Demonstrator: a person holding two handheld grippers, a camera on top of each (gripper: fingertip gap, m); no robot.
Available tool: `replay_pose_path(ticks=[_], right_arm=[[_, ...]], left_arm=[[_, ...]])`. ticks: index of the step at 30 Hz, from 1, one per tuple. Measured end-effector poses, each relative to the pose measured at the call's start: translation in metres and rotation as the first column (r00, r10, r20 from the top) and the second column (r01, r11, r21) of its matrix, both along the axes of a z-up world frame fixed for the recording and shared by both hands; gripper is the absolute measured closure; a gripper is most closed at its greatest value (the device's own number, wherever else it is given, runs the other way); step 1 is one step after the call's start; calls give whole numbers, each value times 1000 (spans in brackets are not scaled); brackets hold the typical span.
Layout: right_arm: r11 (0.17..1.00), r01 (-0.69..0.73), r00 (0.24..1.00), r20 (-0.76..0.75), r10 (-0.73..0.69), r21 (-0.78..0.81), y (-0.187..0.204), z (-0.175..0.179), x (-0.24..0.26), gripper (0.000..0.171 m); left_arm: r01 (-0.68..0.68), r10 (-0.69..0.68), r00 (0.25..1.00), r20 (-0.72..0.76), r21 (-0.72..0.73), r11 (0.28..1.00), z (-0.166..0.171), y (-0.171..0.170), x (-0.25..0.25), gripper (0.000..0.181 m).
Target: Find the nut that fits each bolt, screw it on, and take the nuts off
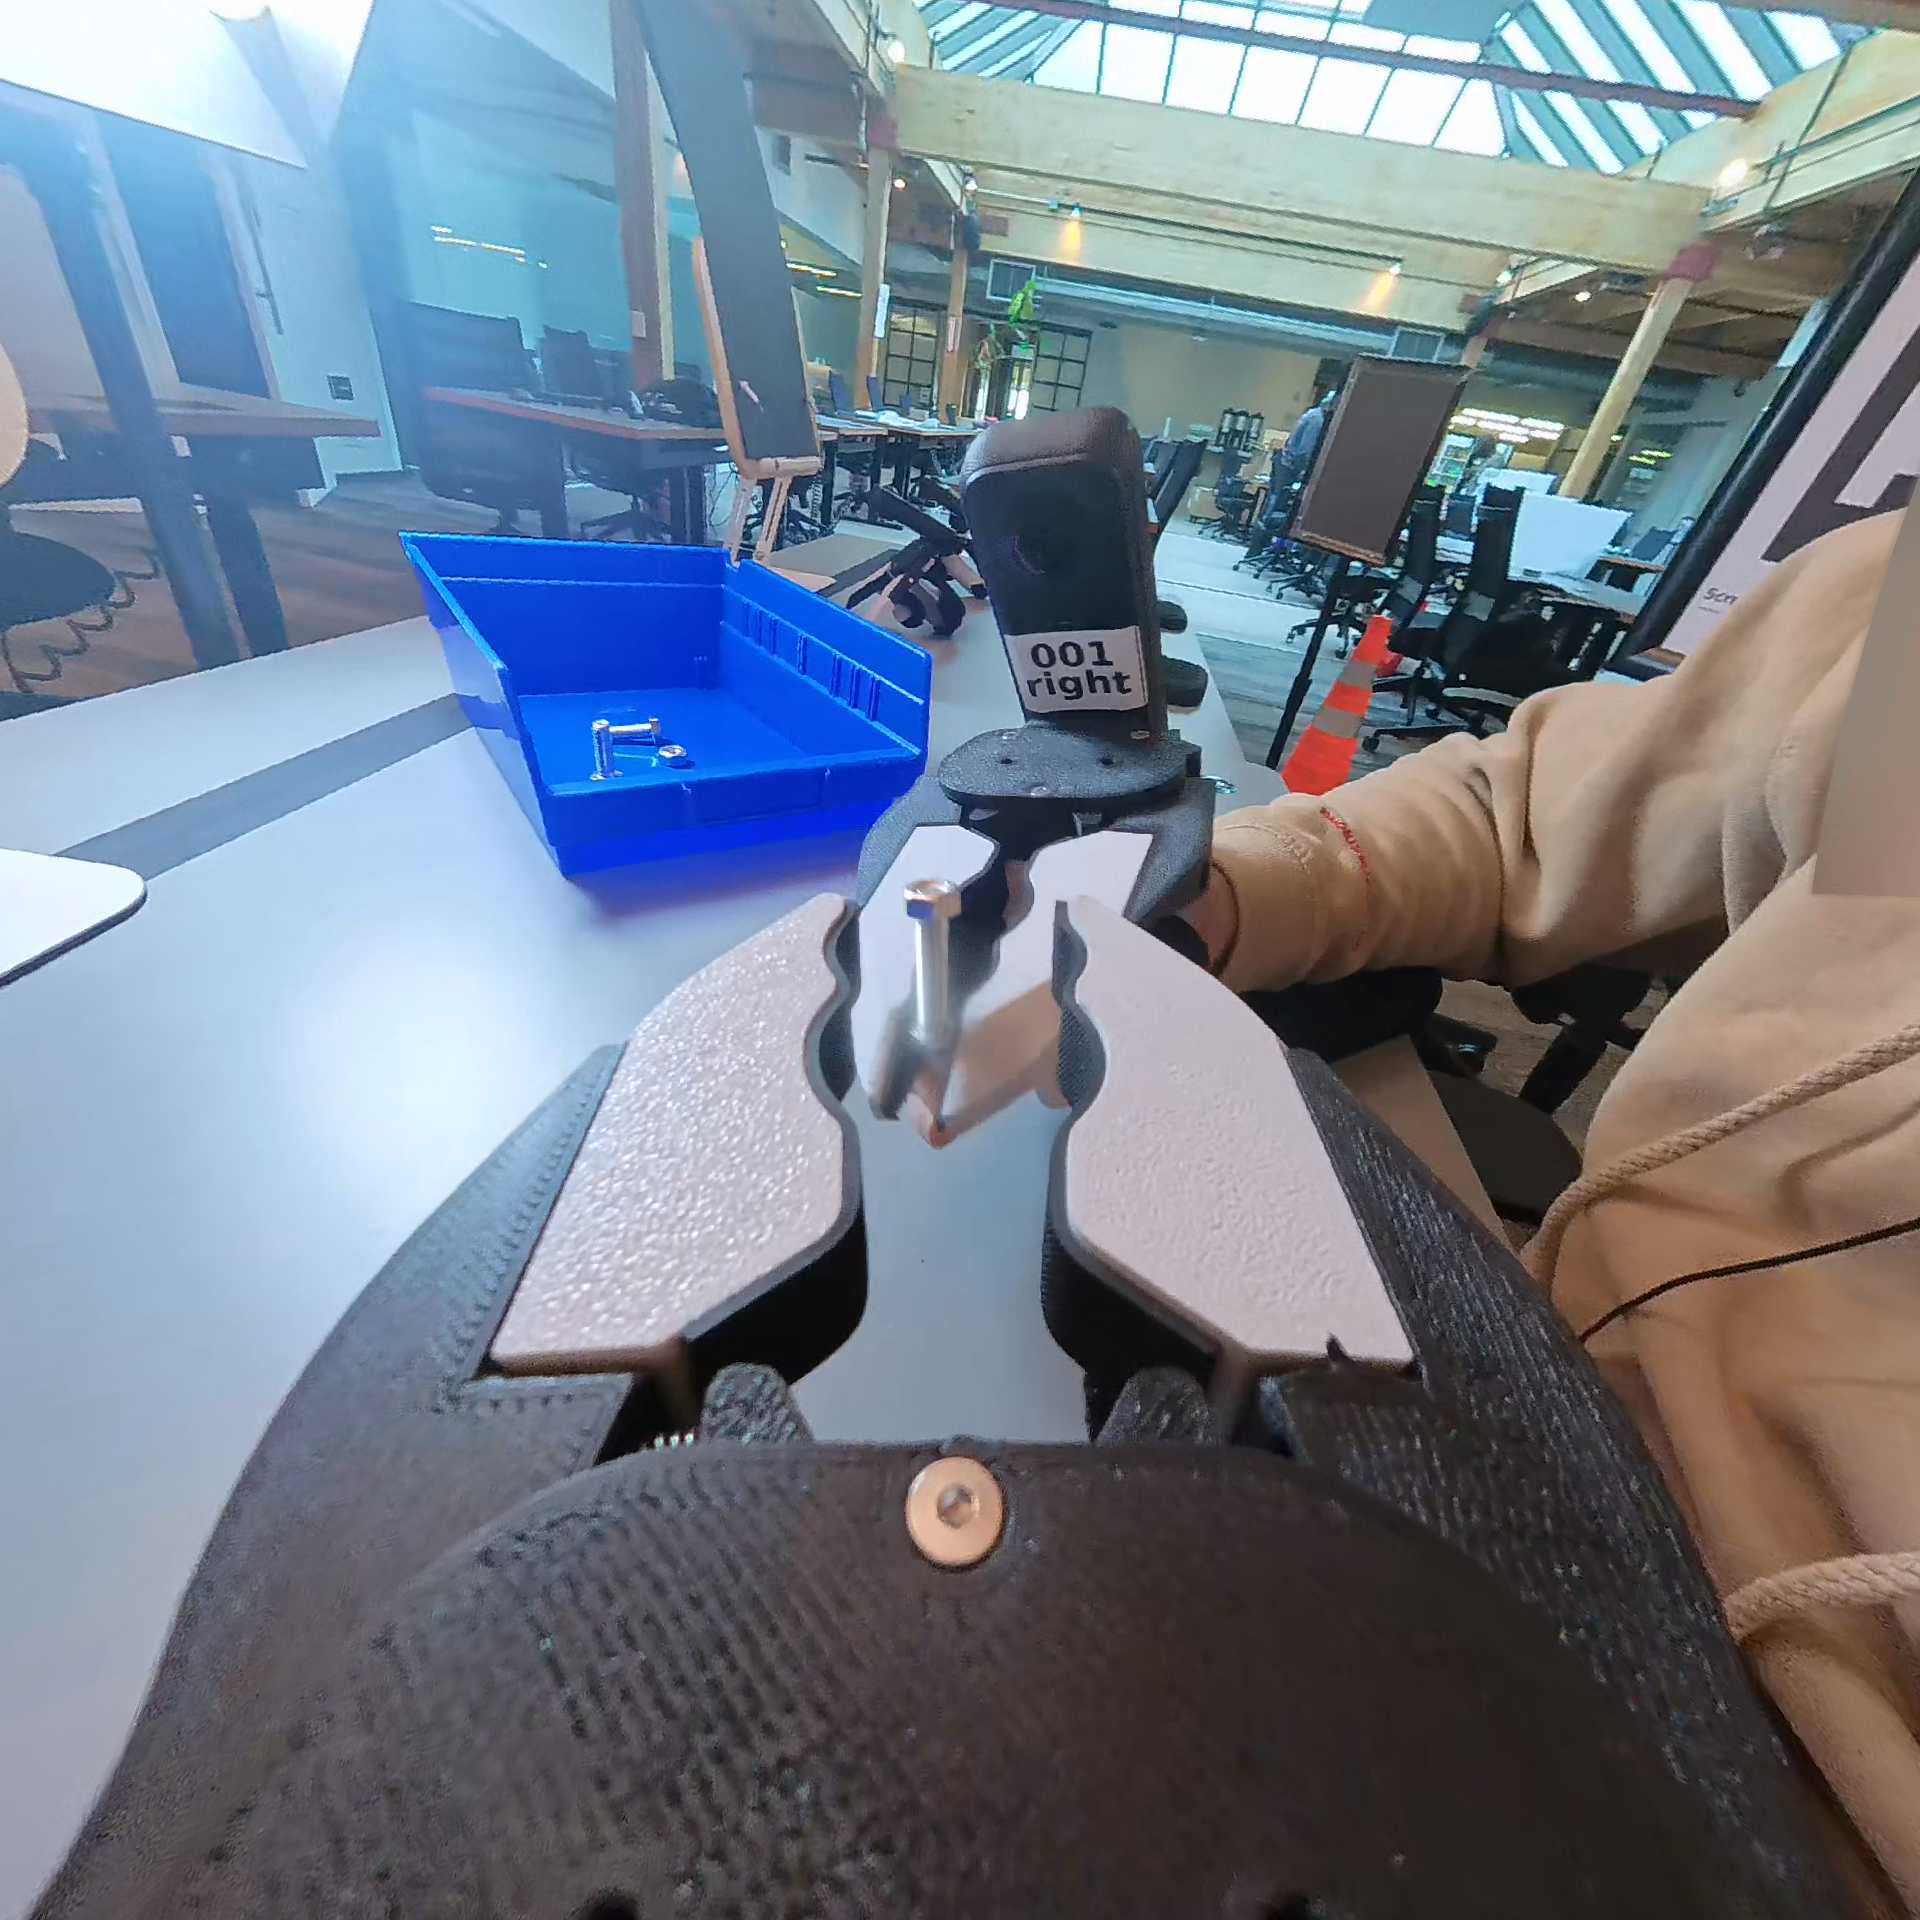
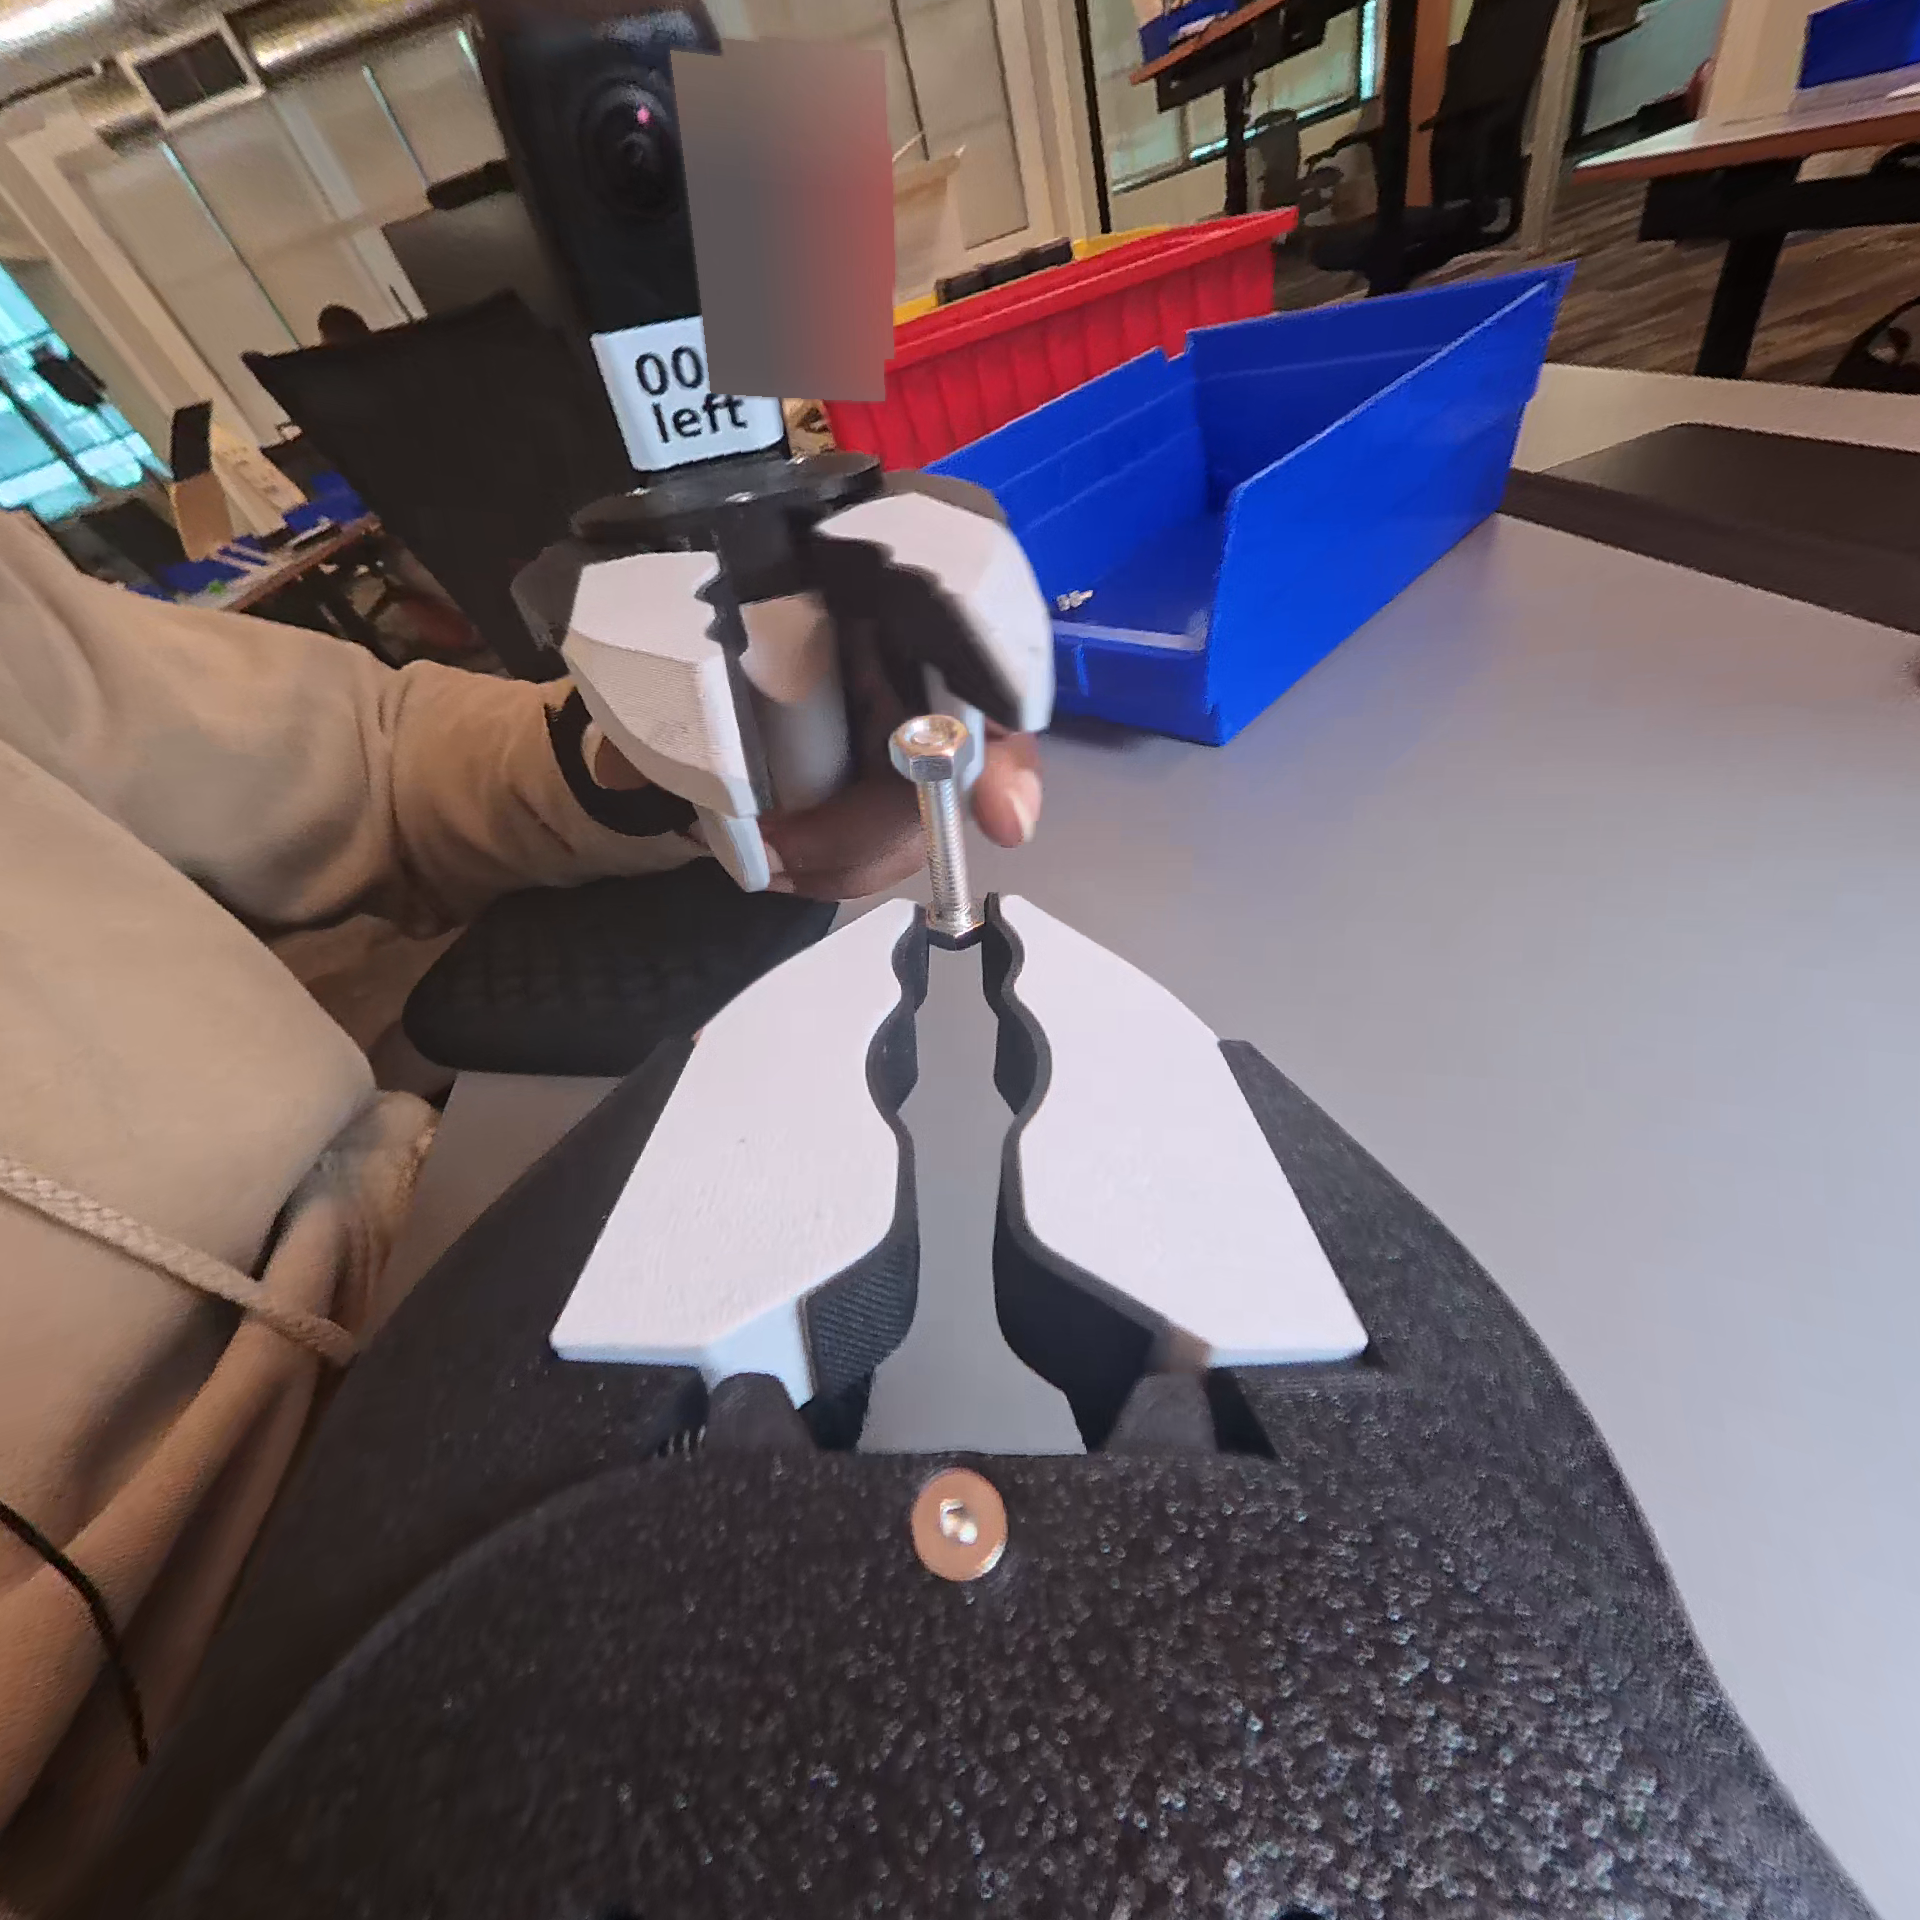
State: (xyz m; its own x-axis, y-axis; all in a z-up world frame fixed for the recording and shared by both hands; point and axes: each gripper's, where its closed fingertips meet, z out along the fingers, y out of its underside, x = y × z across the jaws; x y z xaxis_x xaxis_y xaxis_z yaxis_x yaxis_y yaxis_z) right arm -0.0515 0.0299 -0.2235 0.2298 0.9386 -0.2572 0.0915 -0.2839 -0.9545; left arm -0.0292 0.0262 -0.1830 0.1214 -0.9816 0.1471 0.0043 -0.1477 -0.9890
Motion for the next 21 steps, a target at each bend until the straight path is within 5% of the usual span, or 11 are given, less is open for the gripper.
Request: replay_pose_path(ticks=[6,14,21], right_arm=[[998,40,999,-24,-41,-42,10,1,8,161],[1000,-3,1000,29,3,-17,0,-7,-2,161],[998,50,999,20,-49,-26,11,-4,8,161]], left_arm=[[37,-36,999,-33,29,999,-3,-6,-1,163],[11,-11,1000,-10,20,1000,-4,-3,1,149],[31,-31,999,18,6,1000,3,-5,-3,165]])
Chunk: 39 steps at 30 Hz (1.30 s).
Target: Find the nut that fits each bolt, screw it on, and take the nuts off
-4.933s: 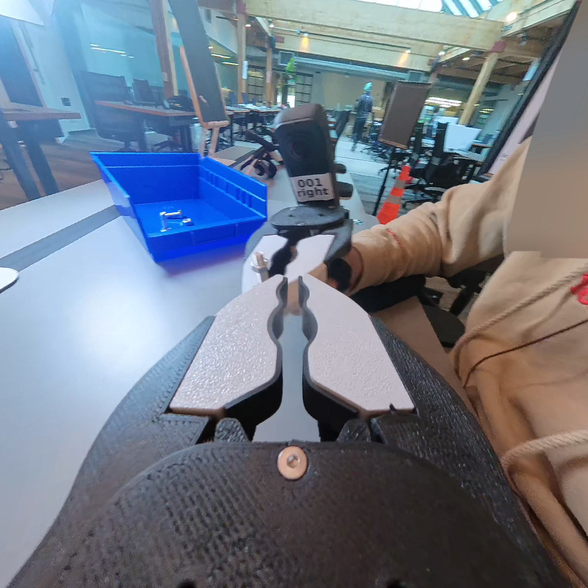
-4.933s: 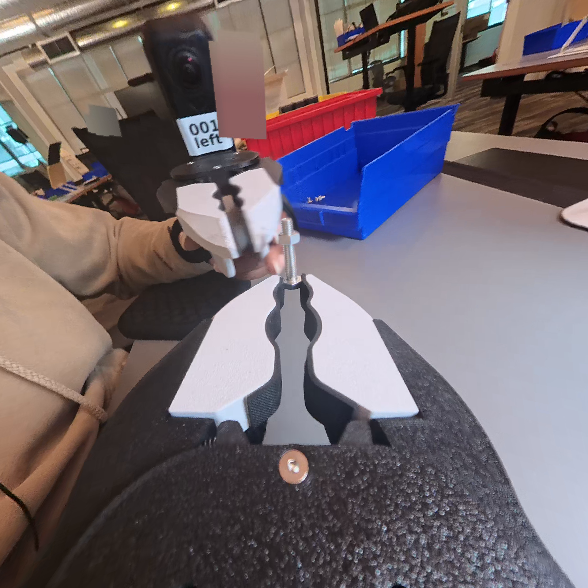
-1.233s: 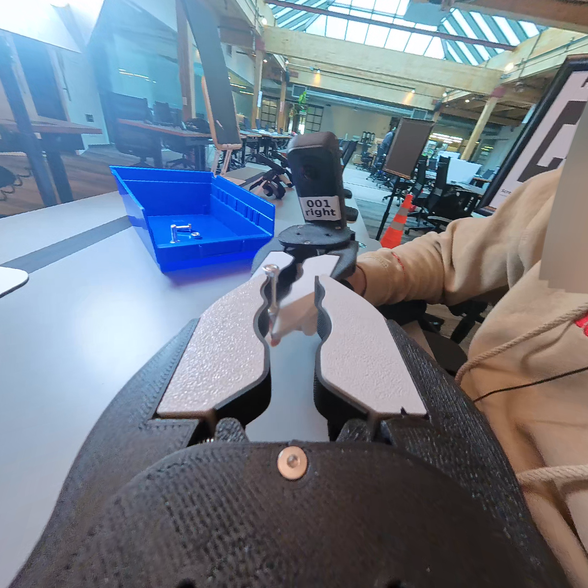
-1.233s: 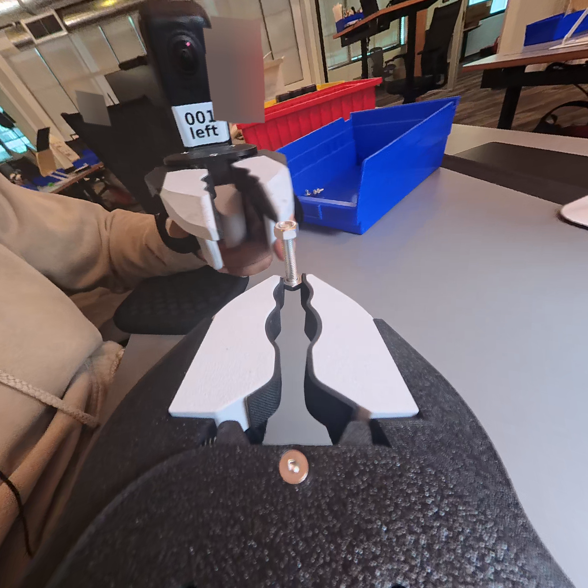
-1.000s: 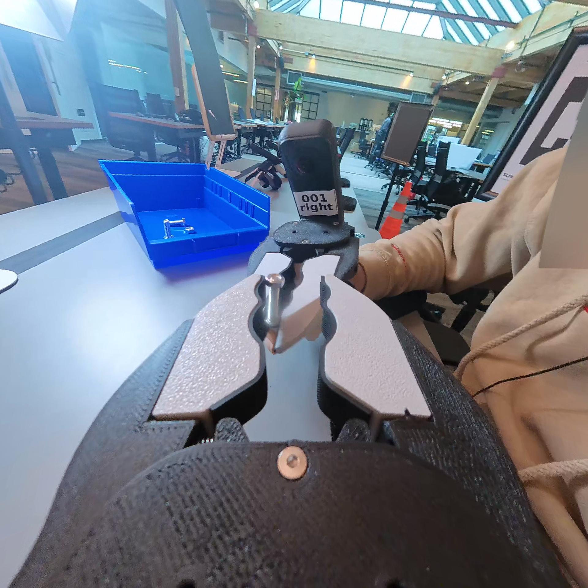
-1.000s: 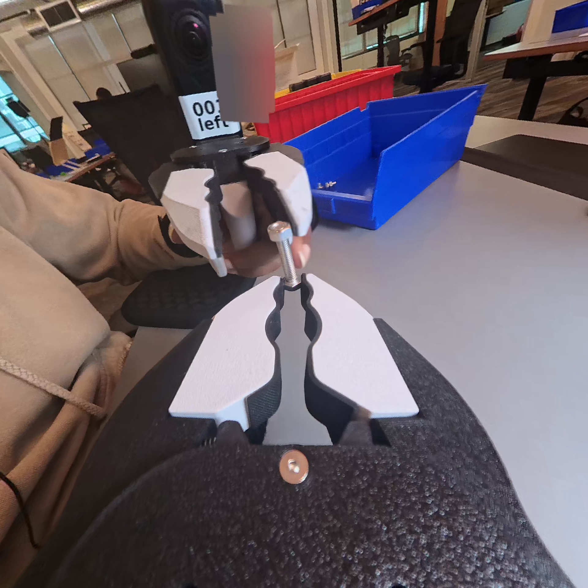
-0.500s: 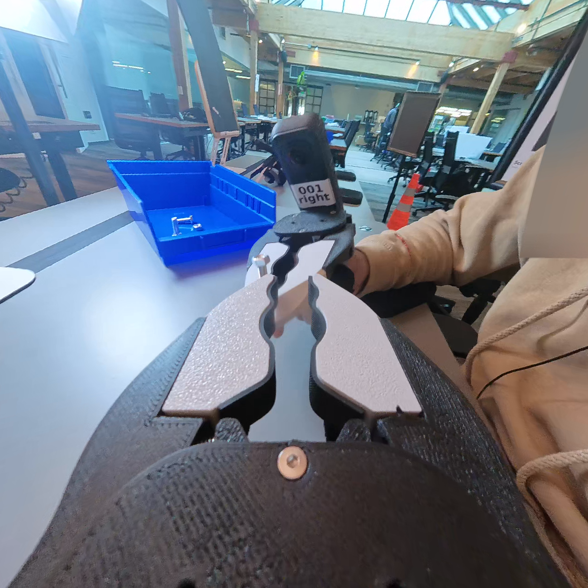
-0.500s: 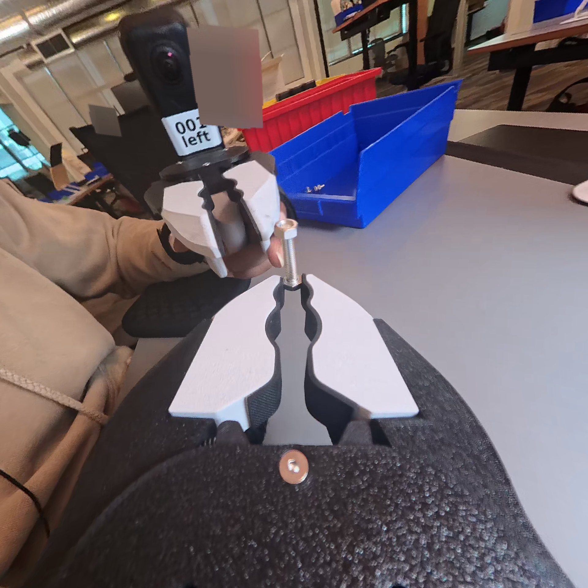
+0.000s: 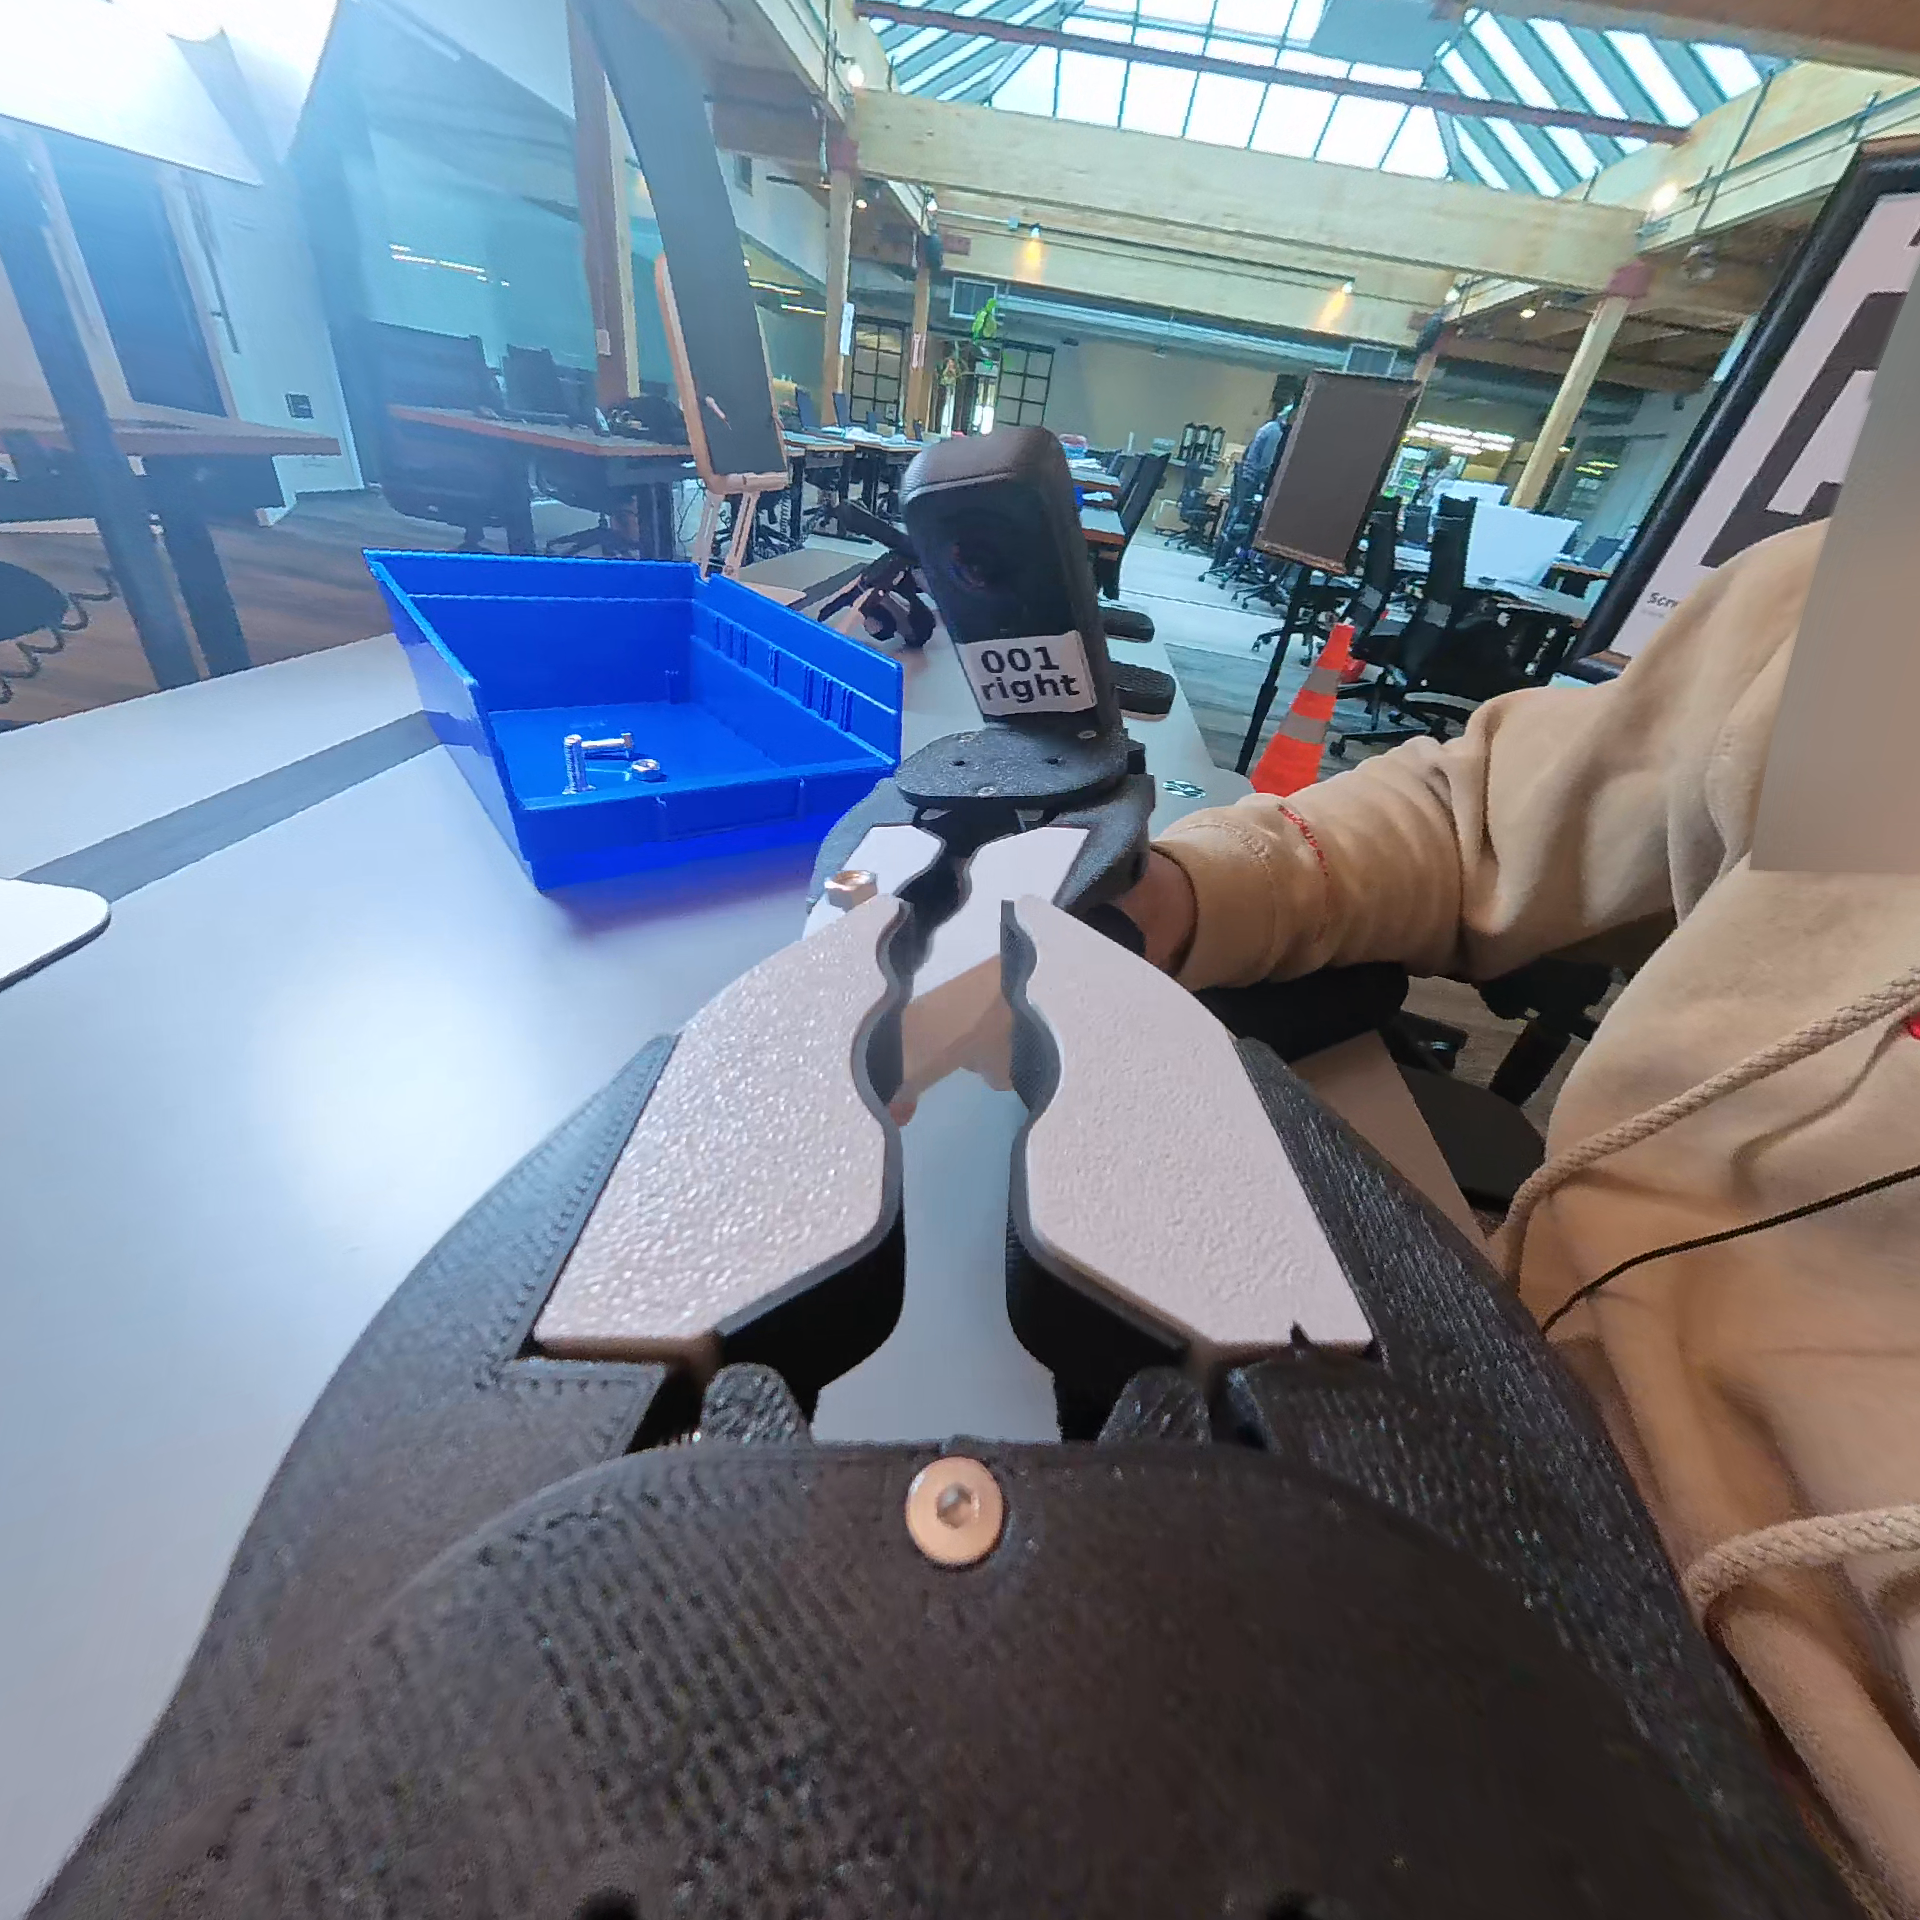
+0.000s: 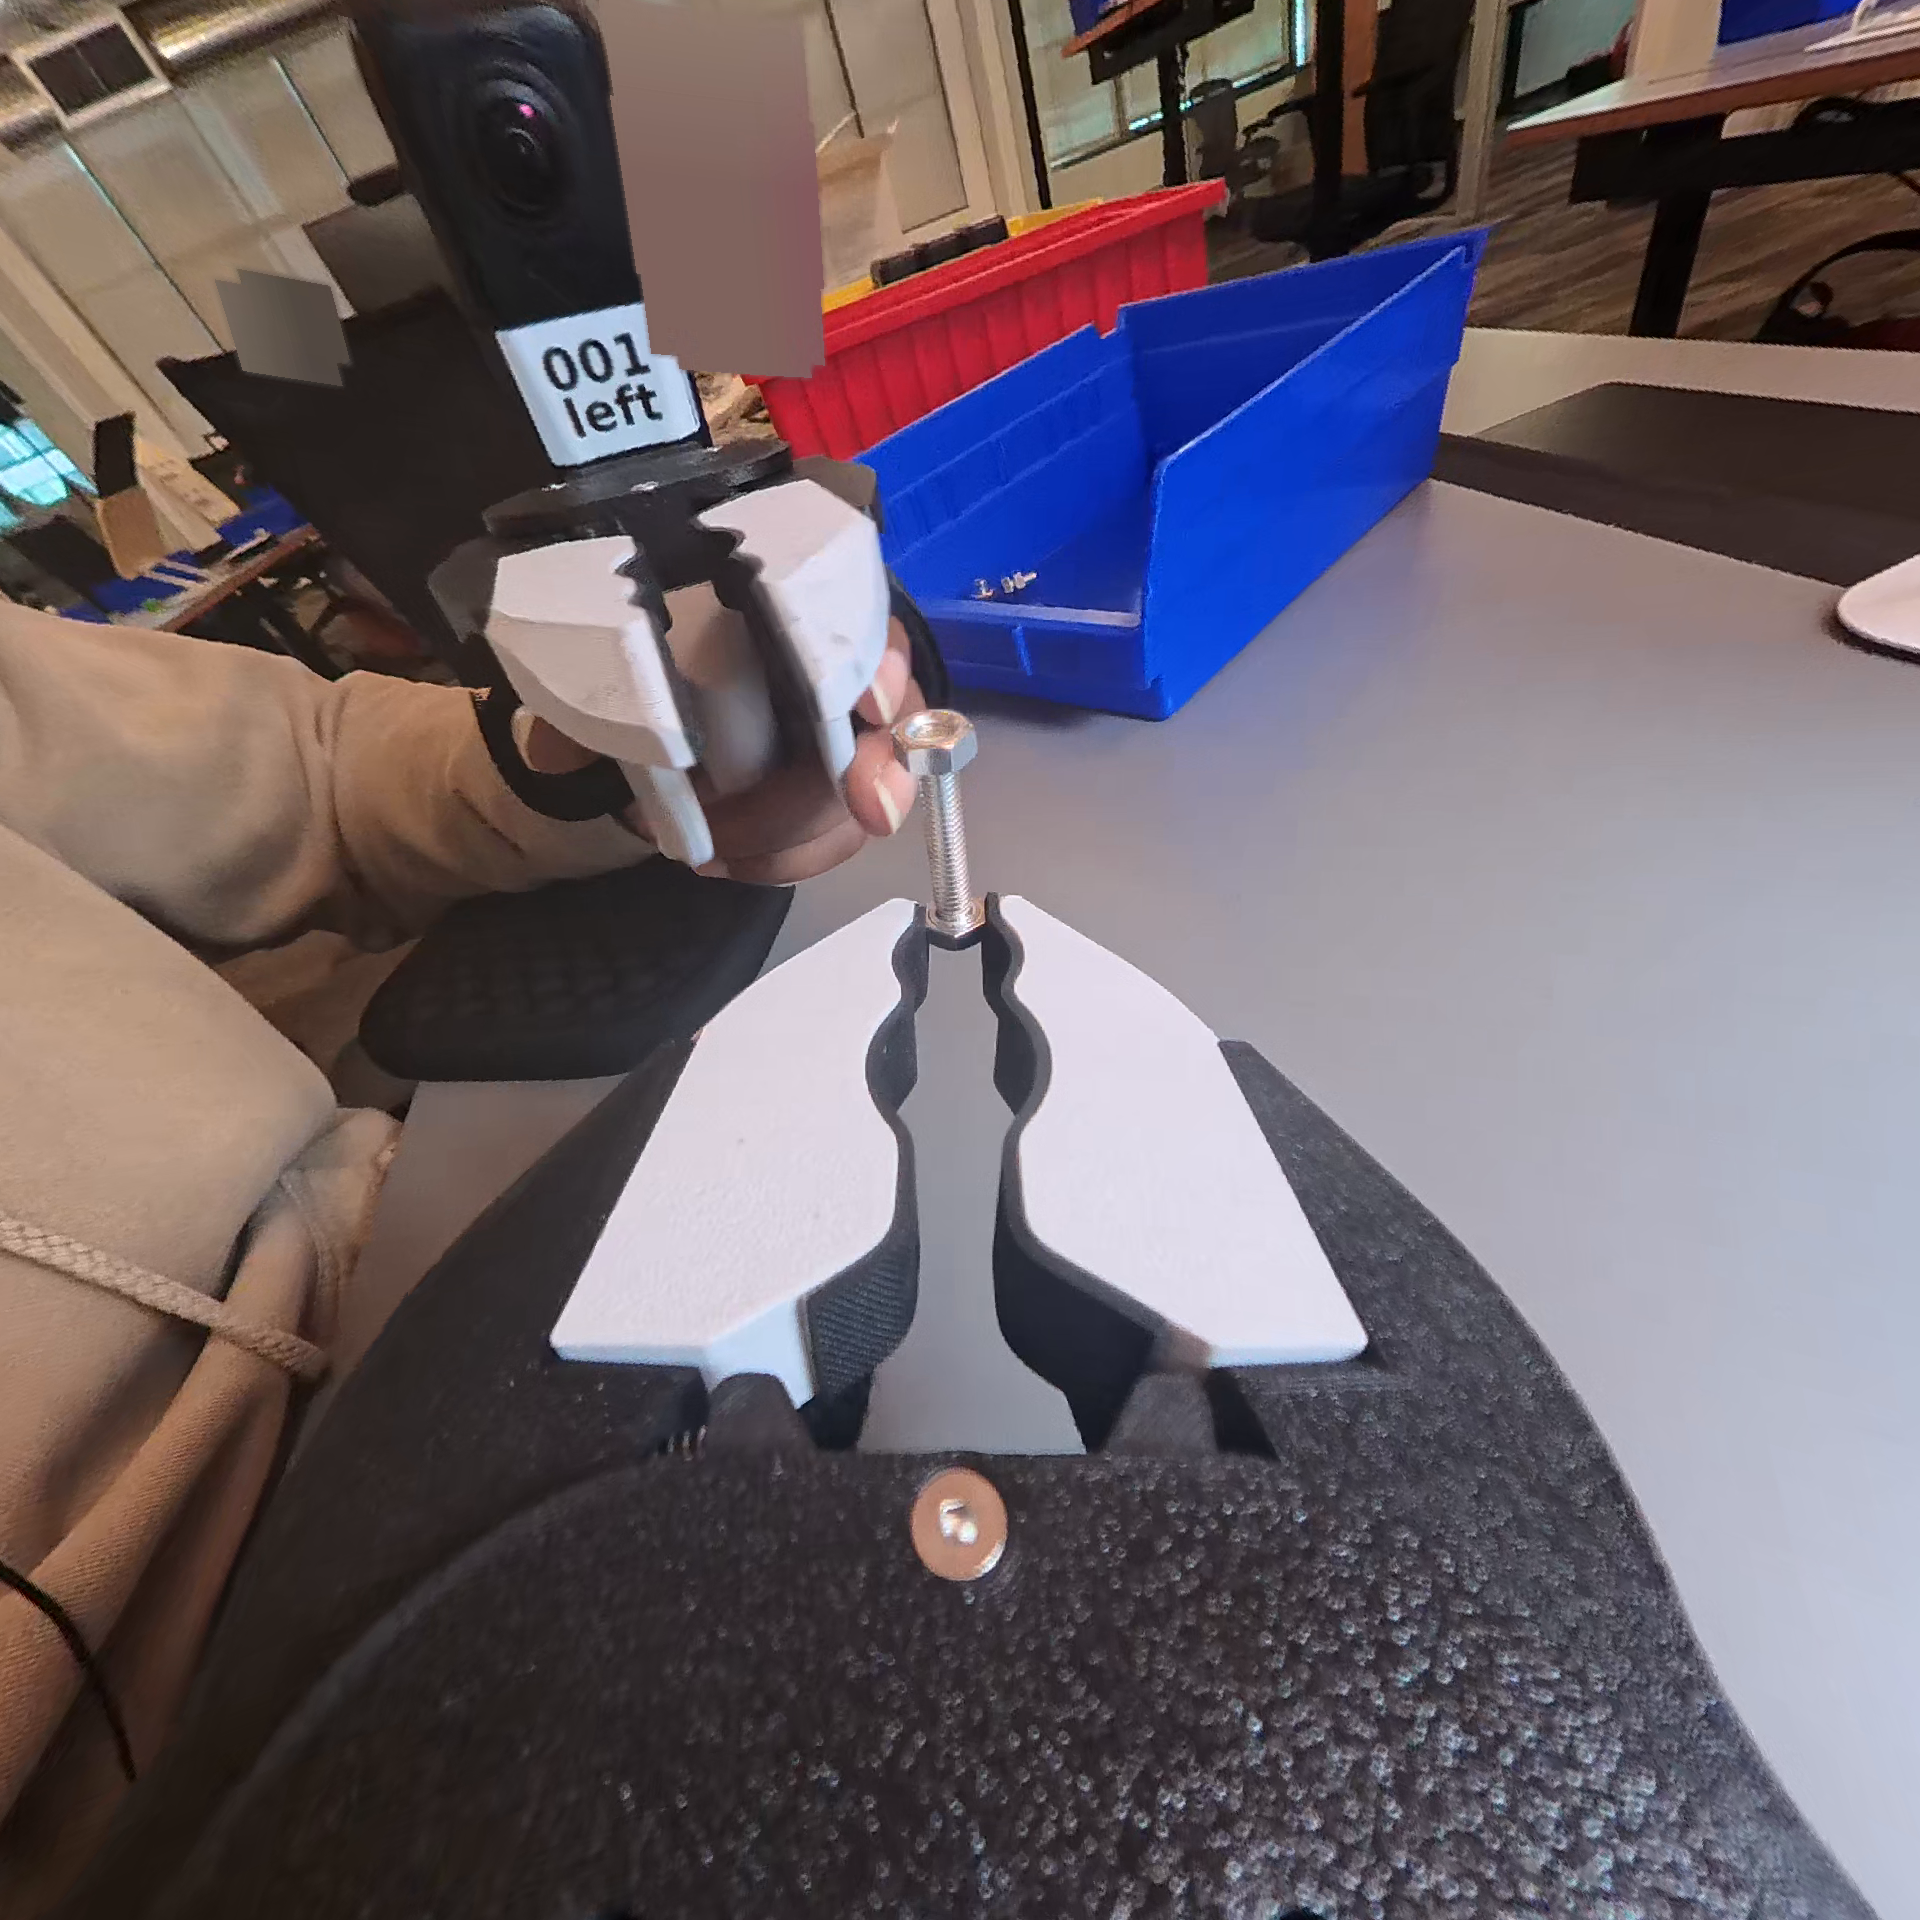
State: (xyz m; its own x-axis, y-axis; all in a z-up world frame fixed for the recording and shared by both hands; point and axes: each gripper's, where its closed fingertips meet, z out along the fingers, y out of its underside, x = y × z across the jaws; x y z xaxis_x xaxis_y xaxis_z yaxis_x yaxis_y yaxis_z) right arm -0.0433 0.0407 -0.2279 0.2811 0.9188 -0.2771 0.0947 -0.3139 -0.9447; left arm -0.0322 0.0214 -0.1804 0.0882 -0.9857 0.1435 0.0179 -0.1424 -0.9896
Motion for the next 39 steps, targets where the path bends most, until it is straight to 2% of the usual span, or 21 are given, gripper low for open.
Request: replay_pose_path(ticks=[4,7,11,13,17,22,26,34,37,39], right_arm=[[999,-41,999,20,41,23,-10,-2,-9,161],[998,-60,998,35,59,34,-14,-4,-12,161],[999,-29,999,30,28,22,-7,-3,-6,161],[1000,-6,1000,19,5,8,-2,-2,-2,161],[1000,-9,1000,24,8,9,-3,-3,-3,161],[999,-38,999,40,37,21,-9,-5,-9,161],[1000,-5,1000,30,5,14,-2,-3,-3,161],[999,-33,998,47,31,31,-9,-5,-8,161],[999,-23,999,45,21,31,-7,-5,-6,161],[1000,-2,999,39,0,29,-2,-3,-3,161]], left_arm=[[-35,35,999,-1,-12,999,-2,6,1,152],[-7,7,1000,-29,-11,1000,-8,1,6,147],[7,-8,999,-43,-14,1000,-8,-1,4,153],[17,-17,1000,-12,-29,999,-4,0,1,163],[-11,11,1000,-14,-25,1000,-5,4,1,162],[-6,5,999,-32,-23,1000,-9,2,4,151],[25,-25,1000,-13,-35,999,-5,-1,1,163],[-14,13,1000,-20,-39,999,-9,6,3,149],[11,-12,999,-30,-29,1000,-10,0,5,149],[22,-23,1000,-15,-30,999,-7,-1,3,156]])
